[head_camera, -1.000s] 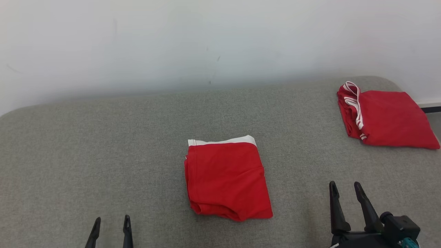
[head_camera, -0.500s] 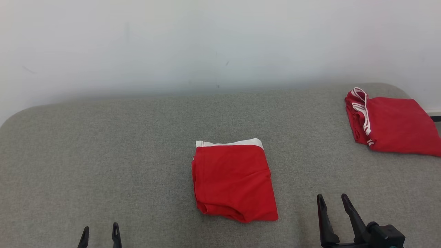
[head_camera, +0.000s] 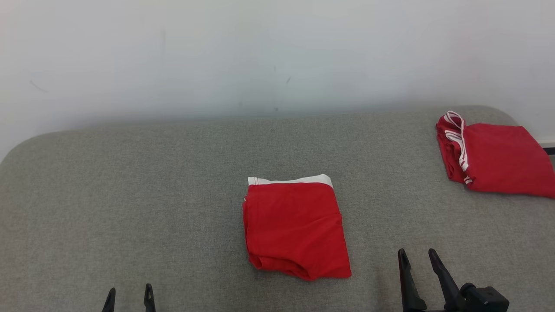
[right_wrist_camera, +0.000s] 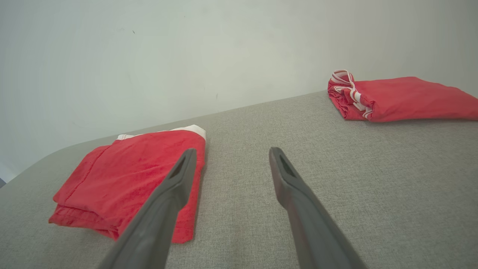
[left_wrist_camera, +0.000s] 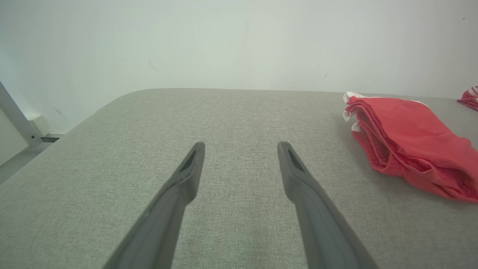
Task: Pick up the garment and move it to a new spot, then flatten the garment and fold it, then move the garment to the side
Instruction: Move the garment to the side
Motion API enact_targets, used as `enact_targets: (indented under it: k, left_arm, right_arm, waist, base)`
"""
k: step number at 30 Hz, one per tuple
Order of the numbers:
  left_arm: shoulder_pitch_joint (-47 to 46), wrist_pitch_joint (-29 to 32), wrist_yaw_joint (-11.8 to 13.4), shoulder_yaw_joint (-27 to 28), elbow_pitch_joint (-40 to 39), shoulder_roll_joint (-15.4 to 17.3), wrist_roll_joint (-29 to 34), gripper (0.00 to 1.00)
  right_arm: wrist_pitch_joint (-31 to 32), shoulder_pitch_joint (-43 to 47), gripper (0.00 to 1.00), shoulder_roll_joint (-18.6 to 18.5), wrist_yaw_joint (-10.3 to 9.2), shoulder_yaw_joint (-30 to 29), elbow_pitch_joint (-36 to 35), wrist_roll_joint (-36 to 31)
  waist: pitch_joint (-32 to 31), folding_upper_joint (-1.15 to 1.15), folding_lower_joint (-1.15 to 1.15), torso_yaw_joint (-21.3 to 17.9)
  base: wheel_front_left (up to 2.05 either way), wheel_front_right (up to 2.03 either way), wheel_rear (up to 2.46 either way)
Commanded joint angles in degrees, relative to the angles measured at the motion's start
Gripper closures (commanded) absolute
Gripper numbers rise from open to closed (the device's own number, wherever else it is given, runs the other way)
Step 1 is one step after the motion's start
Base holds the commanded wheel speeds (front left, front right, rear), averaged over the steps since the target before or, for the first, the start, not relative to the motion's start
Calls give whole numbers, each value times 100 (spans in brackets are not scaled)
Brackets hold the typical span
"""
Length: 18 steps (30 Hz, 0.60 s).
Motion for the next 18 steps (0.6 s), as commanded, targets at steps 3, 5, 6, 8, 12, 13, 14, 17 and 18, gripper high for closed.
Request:
enact_targets:
  k: [3,5,6,8,12,13,14,17,18]
  left_arm:
    - [9,-16,-22,-12,41,-6,40,0]
    - [2,-16,-23,-22,47,-6,43,0]
    - [0,-16,-25,-24,48,-5,48,0]
    - [-5,-16,-34,-23,54,-6,71,0]
    - [5,-16,-21,-20,56,-6,73,0]
    - [8,-16,-16,-21,59,-6,74,0]
    - [10,-16,-15,-20,59,-6,75,0]
    - [9,-16,-27,-9,67,-6,70,0]
    - [9,-16,-27,-9,67,-6,70,0]
  right_arm:
    - [2,44,0,16,-15,-13,9,28]
    - [2,54,0,16,-15,-21,12,31]
    - [2,62,0,16,-15,-22,12,35]
    - [2,69,0,16,-15,-19,16,41]
    - [2,77,0,16,-15,-14,16,34]
    - [2,80,0,16,-15,-16,18,31]
    - [2,82,0,16,-15,-17,16,29]
    - [2,84,0,17,-15,-23,14,18]
    - [2,84,0,17,-15,-23,14,18]
  waist:
    - [14,0,0,0]
    - [15,0,0,5]
    - [16,0,0,7]
    - [19,0,0,11]
    - [15,0,0,16]
    - [14,0,0,18]
    - [14,0,0,21]
    - [14,0,0,32]
    - [14,0,0,32]
  base:
    - [0,0,0]
    - [0,0,0]
    - [0,0,0]
    - [0,0,0]
    - [0,0,0]
    - [0,0,0]
    - [0,0,0]
    - [0,0,0]
    - [0,0,0]
